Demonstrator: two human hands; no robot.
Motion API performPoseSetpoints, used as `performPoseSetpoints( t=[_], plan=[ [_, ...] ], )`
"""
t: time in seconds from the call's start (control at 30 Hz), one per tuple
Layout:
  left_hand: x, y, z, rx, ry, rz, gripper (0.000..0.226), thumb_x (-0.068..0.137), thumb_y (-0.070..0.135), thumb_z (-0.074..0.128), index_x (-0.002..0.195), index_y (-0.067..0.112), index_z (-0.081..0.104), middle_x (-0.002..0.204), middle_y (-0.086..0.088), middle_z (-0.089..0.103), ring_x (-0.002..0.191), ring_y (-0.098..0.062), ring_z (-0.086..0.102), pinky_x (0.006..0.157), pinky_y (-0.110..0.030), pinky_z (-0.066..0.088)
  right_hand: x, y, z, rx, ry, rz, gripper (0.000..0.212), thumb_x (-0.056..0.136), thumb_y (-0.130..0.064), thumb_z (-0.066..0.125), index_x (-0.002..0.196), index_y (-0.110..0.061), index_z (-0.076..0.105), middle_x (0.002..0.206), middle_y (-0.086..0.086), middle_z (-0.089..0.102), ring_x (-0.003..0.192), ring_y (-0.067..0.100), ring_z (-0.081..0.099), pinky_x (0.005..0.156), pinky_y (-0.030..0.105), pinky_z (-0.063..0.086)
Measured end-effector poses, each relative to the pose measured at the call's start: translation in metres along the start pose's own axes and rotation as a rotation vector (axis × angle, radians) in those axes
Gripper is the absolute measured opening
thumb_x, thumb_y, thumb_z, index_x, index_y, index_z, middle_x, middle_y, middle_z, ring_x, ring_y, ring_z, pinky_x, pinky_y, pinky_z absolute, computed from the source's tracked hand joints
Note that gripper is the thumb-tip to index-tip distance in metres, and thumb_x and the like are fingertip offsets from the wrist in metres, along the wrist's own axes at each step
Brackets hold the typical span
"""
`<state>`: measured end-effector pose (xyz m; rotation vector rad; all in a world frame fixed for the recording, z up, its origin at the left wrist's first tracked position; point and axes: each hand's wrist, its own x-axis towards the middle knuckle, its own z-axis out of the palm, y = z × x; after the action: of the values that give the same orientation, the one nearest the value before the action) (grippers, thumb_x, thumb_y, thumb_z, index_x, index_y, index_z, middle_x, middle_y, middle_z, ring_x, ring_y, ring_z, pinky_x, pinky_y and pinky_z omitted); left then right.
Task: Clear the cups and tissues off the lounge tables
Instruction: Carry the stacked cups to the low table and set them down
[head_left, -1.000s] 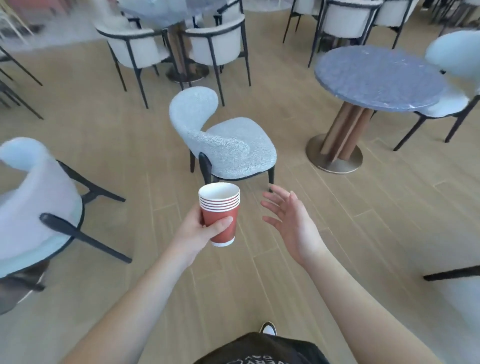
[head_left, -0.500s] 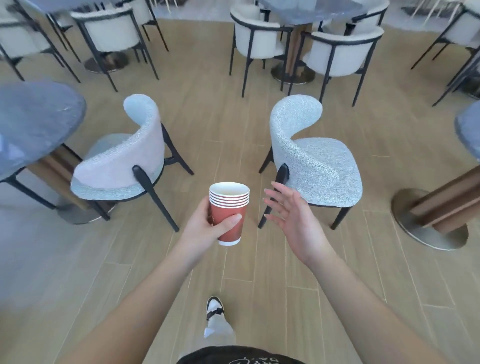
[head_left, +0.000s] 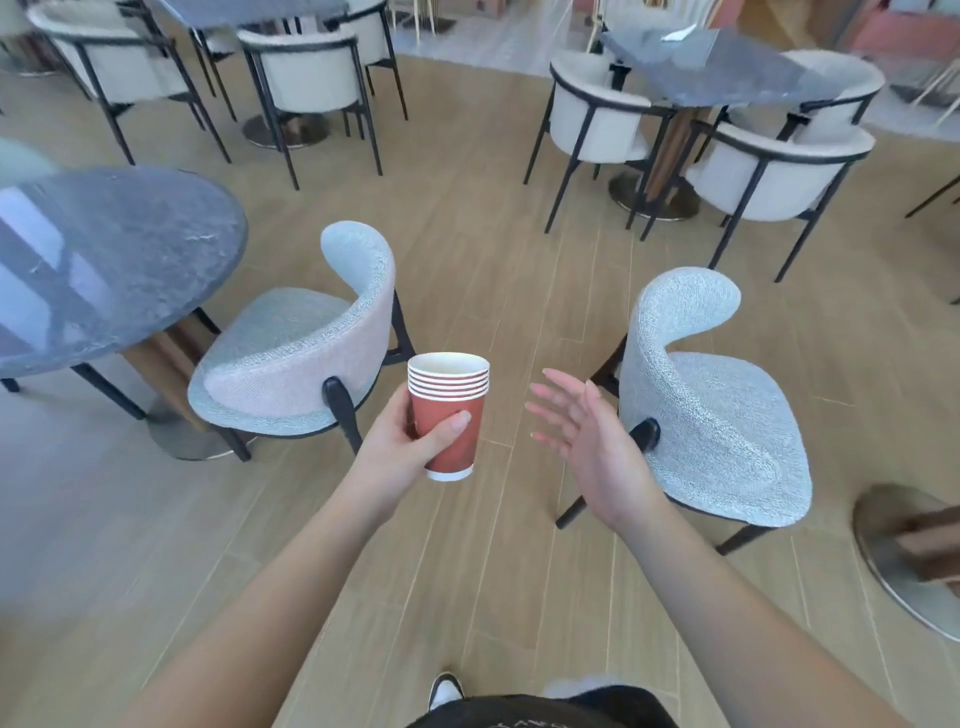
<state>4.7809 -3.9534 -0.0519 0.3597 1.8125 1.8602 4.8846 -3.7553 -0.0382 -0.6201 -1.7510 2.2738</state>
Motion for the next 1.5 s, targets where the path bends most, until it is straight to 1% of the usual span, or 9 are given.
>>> performPoseSetpoints(
  t=[0.13,0.3,0.37,0.43,0.73,1.03,1.23,1.4,1.5],
  plan=[
    [0.043,-0.001,-0.001,0.009,0.009,-0.012,0.057,0.081,0.029,0.085,0.132,0.020,0.060,0.114,0.009,0.077,0.106,-0.010,0.073,0.079,-0.017,0.056,0.047,-0.007,-0.005,-0.005,0.003,-0.002,0.046,0.105,-0.041,0.031,0.136,-0.019,0.057,0.132,0.007,0.064,0.121,0.024,0.062,0.091,0.035,0.053],
    [0.112,-0.004,0.013,0.027,0.004,-0.034,0.060,0.074,0.036,0.082,0.129,0.024,0.061,0.114,0.012,0.077,0.104,-0.006,0.073,0.078,-0.017,0.056,0.116,-0.010,-0.019,0.016,-0.009,0.000,0.051,0.098,-0.057,0.038,0.129,-0.024,0.061,0.123,0.003,0.068,0.105,0.018,0.066,0.077,0.027,0.051],
    [0.144,-0.001,0.018,0.043,0.009,-0.032,0.067,0.069,0.046,0.082,0.129,0.026,0.060,0.115,0.014,0.076,0.105,-0.004,0.072,0.079,-0.016,0.056,0.149,-0.015,-0.026,0.020,-0.020,0.008,0.053,0.094,-0.055,0.033,0.128,-0.025,0.061,0.121,0.005,0.066,0.099,0.015,0.066,0.071,0.024,0.049],
    [0.177,0.005,0.024,0.060,0.023,-0.027,0.071,0.069,0.050,0.081,0.131,0.026,0.059,0.119,0.011,0.076,0.110,-0.007,0.072,0.082,-0.018,0.056,0.185,-0.023,-0.036,0.016,-0.027,0.020,0.047,0.102,-0.047,0.028,0.127,-0.025,0.060,0.122,0.006,0.064,0.095,0.013,0.066,0.067,0.022,0.048],
    [0.298,0.031,0.043,0.063,0.073,-0.025,0.071,0.070,0.051,0.081,0.133,0.028,0.059,0.121,0.008,0.075,0.111,-0.010,0.072,0.084,-0.019,0.057,0.324,-0.069,-0.067,-0.018,-0.049,0.031,0.043,0.108,-0.036,0.023,0.131,-0.023,0.057,0.121,0.007,0.063,0.096,0.016,0.064,0.069,0.024,0.047],
    [0.421,0.042,-0.007,0.018,0.140,-0.026,0.068,0.067,0.049,0.082,0.128,0.029,0.061,0.118,0.011,0.076,0.110,-0.009,0.072,0.084,-0.021,0.057,0.462,-0.069,-0.026,-0.070,-0.095,0.064,0.043,0.108,-0.035,0.025,0.136,-0.019,0.054,0.114,0.002,0.064,0.088,0.011,0.067,0.065,0.021,0.049],
    [0.517,0.076,-0.061,0.052,0.124,-0.011,0.066,0.064,0.056,0.082,0.124,0.034,0.061,0.112,0.015,0.077,0.102,-0.008,0.074,0.071,-0.018,0.059,0.556,-0.100,0.020,-0.065,-0.090,0.015,0.057,0.087,-0.056,0.037,0.132,-0.027,0.056,0.107,-0.001,0.066,0.085,0.008,0.068,0.065,0.020,0.050],
    [0.596,0.103,-0.092,0.115,0.098,0.026,0.067,0.066,0.058,0.082,0.127,0.037,0.061,0.118,0.015,0.075,0.111,-0.007,0.071,0.091,-0.029,0.057,0.625,-0.110,0.029,-0.025,-0.067,0.025,0.058,0.083,-0.058,0.040,0.130,-0.028,0.058,0.108,0.001,0.067,0.085,0.010,0.069,0.064,0.021,0.051],
    [0.648,0.118,-0.099,0.122,0.096,0.046,0.064,0.066,0.058,0.082,0.124,0.040,0.061,0.117,0.016,0.075,0.108,-0.006,0.072,0.086,-0.025,0.057,0.666,-0.115,0.024,-0.024,-0.069,0.015,0.060,0.084,-0.059,0.042,0.132,-0.027,0.058,0.109,-0.001,0.069,0.086,0.010,0.070,0.064,0.020,0.053]
  ],
)
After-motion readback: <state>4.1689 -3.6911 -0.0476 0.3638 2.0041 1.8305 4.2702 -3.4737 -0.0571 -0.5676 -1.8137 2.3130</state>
